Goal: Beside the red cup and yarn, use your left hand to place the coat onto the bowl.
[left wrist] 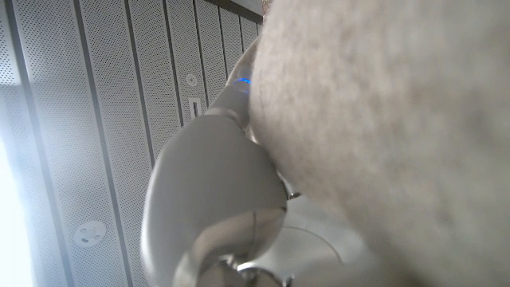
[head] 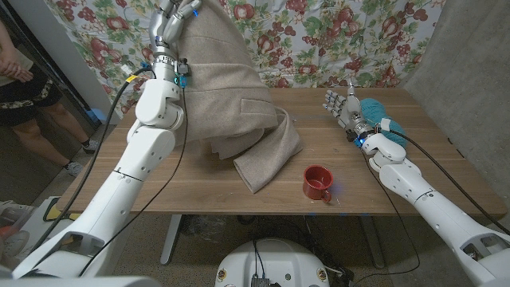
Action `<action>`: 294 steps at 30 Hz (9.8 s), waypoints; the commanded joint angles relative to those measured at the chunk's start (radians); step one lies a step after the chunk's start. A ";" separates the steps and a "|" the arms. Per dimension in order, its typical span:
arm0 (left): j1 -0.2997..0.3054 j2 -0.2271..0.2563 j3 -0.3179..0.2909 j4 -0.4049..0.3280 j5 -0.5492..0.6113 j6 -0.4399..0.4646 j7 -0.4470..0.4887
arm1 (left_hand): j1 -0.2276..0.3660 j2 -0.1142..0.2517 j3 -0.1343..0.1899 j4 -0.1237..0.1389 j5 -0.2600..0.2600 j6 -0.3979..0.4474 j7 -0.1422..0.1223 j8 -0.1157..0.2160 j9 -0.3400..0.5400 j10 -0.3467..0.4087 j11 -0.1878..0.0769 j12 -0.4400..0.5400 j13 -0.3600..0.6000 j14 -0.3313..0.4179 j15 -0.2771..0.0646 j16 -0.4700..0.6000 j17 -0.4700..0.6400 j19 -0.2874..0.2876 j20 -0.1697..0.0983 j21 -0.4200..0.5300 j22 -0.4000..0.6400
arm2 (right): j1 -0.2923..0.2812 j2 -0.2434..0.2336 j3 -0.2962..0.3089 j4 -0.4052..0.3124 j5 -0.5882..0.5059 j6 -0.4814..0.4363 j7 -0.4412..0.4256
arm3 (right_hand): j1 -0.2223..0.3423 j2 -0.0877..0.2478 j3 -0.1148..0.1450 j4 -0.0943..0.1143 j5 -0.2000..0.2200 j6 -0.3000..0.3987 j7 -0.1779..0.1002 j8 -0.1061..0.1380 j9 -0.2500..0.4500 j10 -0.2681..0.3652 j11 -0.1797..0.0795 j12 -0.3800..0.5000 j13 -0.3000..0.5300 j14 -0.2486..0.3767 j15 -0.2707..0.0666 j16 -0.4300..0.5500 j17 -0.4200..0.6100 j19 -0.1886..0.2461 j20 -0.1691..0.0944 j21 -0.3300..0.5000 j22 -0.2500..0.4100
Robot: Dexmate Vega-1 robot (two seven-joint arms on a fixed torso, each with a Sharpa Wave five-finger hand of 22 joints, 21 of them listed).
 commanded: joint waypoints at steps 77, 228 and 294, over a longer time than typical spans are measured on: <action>0.233 0.155 -0.339 -0.074 0.084 0.181 0.121 | 0.002 0.014 0.065 0.059 0.011 -0.037 0.012 0.045 -0.032 0.028 -0.021 -0.028 0.008 0.011 -0.085 -0.054 0.022 -0.025 -0.092 0.033 -0.091 | 0.011 0.006 -0.031 -0.037 -0.033 -0.047 -0.050 | -0.001 0.017 0.009 0.000 -0.006 0.003 0.005 -0.003 0.005 0.005 0.002 -0.005 0.006 0.005 -0.002 -0.002 0.004 0.005 0.003 0.000 0.004; 0.272 0.295 -0.136 0.115 0.273 0.571 0.307 | -0.516 -0.164 0.413 0.075 0.022 -0.130 0.037 -0.374 -0.416 -0.304 0.103 -0.466 -0.518 -0.494 0.131 -0.352 -0.757 -0.384 0.117 -0.287 -0.247 | 0.069 0.073 -0.092 0.024 -0.078 -0.073 -0.072 | 0.001 0.020 0.022 -0.002 -0.011 0.000 0.004 -0.003 0.005 0.005 0.002 -0.004 0.006 0.005 0.000 -0.003 0.004 0.004 0.003 0.000 0.004; 0.355 0.295 -0.239 -0.015 0.306 0.352 0.163 | -0.725 -0.226 0.286 0.069 -0.001 -0.390 -0.066 -0.635 -0.421 -0.511 0.092 -0.455 -0.627 -0.737 0.201 -0.346 -0.881 -0.425 0.150 -0.459 -0.274 | 0.017 0.036 -0.075 -0.062 -0.079 -0.065 -0.097 | 0.001 0.020 0.028 -0.002 -0.014 0.000 0.003 -0.003 0.005 0.007 0.005 -0.004 0.006 0.006 -0.001 -0.002 0.004 0.003 0.002 0.000 0.004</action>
